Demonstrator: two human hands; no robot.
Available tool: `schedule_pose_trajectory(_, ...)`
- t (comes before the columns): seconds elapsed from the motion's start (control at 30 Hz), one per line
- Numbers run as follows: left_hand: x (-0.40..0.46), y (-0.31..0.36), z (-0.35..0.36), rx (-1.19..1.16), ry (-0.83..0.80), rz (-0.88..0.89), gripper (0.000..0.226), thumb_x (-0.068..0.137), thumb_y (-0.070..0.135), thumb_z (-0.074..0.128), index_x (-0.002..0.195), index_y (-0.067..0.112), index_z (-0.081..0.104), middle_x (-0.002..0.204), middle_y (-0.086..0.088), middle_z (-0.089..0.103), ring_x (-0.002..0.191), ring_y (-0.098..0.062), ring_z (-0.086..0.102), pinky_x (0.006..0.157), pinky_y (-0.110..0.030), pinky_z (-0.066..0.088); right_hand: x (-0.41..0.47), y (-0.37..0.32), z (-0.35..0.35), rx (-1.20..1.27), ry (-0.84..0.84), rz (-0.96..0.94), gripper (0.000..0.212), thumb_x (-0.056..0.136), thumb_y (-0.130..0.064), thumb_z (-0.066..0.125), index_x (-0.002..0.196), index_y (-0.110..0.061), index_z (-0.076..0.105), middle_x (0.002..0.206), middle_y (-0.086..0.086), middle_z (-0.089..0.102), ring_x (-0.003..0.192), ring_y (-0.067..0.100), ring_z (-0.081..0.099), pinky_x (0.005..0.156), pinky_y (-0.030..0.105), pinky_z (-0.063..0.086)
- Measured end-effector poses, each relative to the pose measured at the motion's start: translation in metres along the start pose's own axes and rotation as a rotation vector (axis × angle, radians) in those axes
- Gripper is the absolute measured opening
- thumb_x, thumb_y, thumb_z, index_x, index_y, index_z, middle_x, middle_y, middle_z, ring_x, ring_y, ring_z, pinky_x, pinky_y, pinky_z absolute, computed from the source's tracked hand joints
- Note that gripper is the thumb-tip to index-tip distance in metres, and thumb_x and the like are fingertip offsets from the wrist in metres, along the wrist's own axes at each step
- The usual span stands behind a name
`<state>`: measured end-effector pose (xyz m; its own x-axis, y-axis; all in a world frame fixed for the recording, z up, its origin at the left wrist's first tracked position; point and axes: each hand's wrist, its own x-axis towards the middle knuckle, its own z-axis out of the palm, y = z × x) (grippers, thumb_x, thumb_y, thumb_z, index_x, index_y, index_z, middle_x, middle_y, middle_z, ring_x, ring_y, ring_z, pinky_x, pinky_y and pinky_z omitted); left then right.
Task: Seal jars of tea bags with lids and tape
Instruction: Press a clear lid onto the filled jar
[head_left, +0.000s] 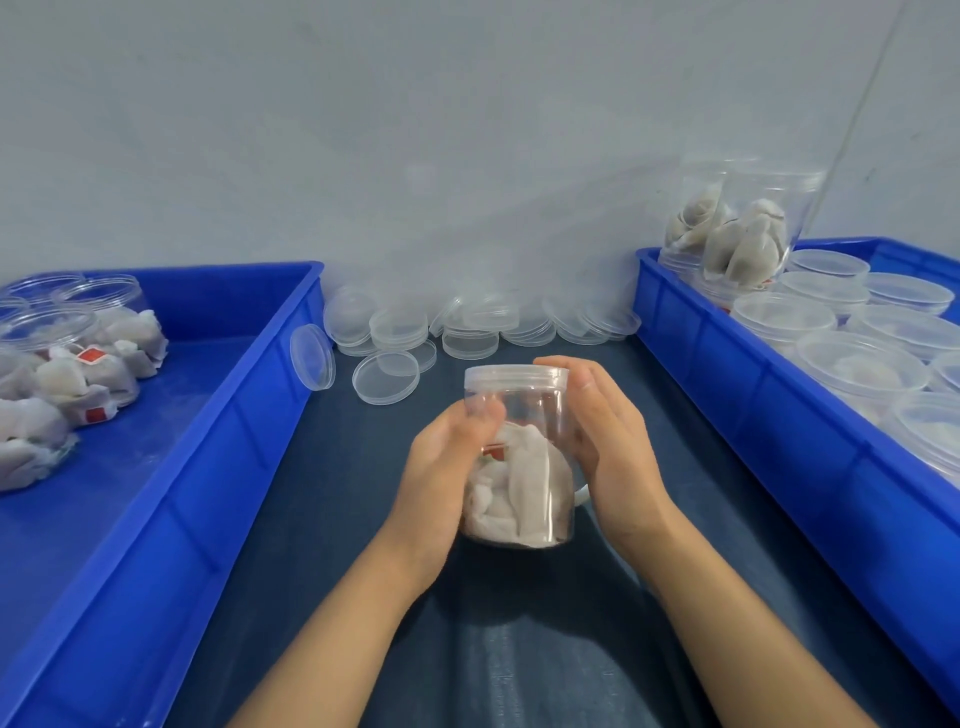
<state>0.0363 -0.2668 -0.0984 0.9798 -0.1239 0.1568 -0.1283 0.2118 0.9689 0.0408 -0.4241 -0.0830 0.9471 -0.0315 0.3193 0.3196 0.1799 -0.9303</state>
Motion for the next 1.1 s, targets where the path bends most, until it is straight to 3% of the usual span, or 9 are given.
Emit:
schedule_pose_trajectory(0.1,0.001,0.0,-0.002,-0.03,-0.031,-0.054,0.059,0.095,0.056,0.061,0.128,0.009,0.072,0.125,-0.03,0.071,0.12,-0.052,0.066,0.109,-0.065,0.05,0.0,0.001,0.0,-0.01,-0.021,0.039,0.051,0.096,-0.055,0.055,0.123,-0.013,0.066,0.119,0.015,0.072,0.113,0.04,0.068,0.098,0.053,0.057)
schedule_pose_trajectory(0.17,0.001,-0.002,-0.002,-0.013,-0.06,-0.041,0.051,0.099,0.049,0.059,0.131,0.01,0.071,0.128,-0.029,0.07,0.123,-0.051,0.064,0.112,-0.069,0.045,-0.001,0.0,0.003,0.008,-0.037,0.066,0.059,0.089,-0.06,0.061,0.123,-0.012,0.065,0.116,0.014,0.074,0.11,0.037,0.071,0.092,0.043,0.059)
schedule_pose_trajectory(0.23,0.001,-0.003,-0.002,-0.021,-0.094,-0.039,0.053,0.098,0.048,0.063,0.134,0.009,0.068,0.132,-0.028,0.069,0.127,-0.05,0.062,0.114,-0.069,0.042,-0.001,0.0,0.002,0.022,-0.035,0.068,0.061,0.083,-0.059,0.067,0.121,-0.012,0.065,0.114,0.015,0.074,0.104,0.032,0.073,0.091,0.042,0.059)
schedule_pose_trajectory(0.43,0.001,0.0,-0.004,-0.024,-0.237,-0.009,0.06,0.087,0.032,0.076,0.14,0.01,0.059,0.133,-0.021,0.071,0.125,-0.041,0.067,0.105,-0.045,0.056,-0.001,-0.003,0.002,0.032,-0.043,0.044,0.05,0.082,-0.051,0.073,0.117,-0.016,0.068,0.116,0.009,0.077,0.1,0.03,0.077,0.088,0.04,0.063)
schedule_pose_trajectory(0.53,0.003,0.0,-0.005,0.035,-0.222,0.022,0.06,0.087,0.024,0.079,0.141,0.01,0.057,0.13,-0.018,0.073,0.123,-0.039,0.069,0.105,-0.046,0.056,-0.002,-0.004,0.001,0.035,-0.059,0.055,0.045,0.085,-0.043,0.077,0.118,-0.013,0.068,0.115,0.008,0.078,0.1,0.029,0.077,0.087,0.039,0.063)
schedule_pose_trajectory(0.7,0.002,0.003,-0.004,0.141,-0.168,0.113,0.056,0.085,0.011,0.079,0.138,0.009,0.06,0.13,-0.006,0.074,0.125,-0.022,0.07,0.099,-0.032,0.057,-0.003,-0.006,0.002,0.001,-0.08,0.079,0.045,0.079,-0.031,0.082,0.118,-0.013,0.068,0.11,0.007,0.079,0.102,0.031,0.076,0.083,0.033,0.062)
schedule_pose_trajectory(0.87,0.002,0.0,0.0,0.187,-0.147,0.198,0.054,0.089,0.011,0.083,0.138,0.016,0.061,0.132,-0.001,0.073,0.125,-0.018,0.069,0.097,-0.025,0.056,-0.002,-0.008,0.002,0.014,-0.046,0.062,0.043,0.076,-0.026,0.083,0.115,-0.012,0.07,0.107,0.008,0.079,0.094,0.023,0.076,0.08,0.03,0.062)
schedule_pose_trajectory(0.97,0.002,-0.002,0.003,0.221,-0.144,0.24,0.055,0.092,0.022,0.085,0.141,0.024,0.059,0.135,0.003,0.072,0.128,-0.018,0.068,0.098,-0.023,0.055,-0.002,-0.009,0.002,0.006,-0.036,0.048,0.045,0.074,-0.031,0.085,0.114,-0.015,0.072,0.105,0.007,0.079,0.092,0.021,0.076,0.079,0.027,0.06)
schedule_pose_trajectory(1.1,0.003,-0.008,0.002,0.307,-0.111,0.25,0.065,0.09,0.037,0.087,0.145,0.034,0.054,0.139,0.006,0.069,0.129,-0.019,0.067,0.102,-0.037,0.057,-0.003,-0.008,0.002,0.009,-0.035,0.034,0.04,0.077,-0.024,0.083,0.114,-0.013,0.072,0.104,0.007,0.08,0.094,0.022,0.077,0.077,0.025,0.059)
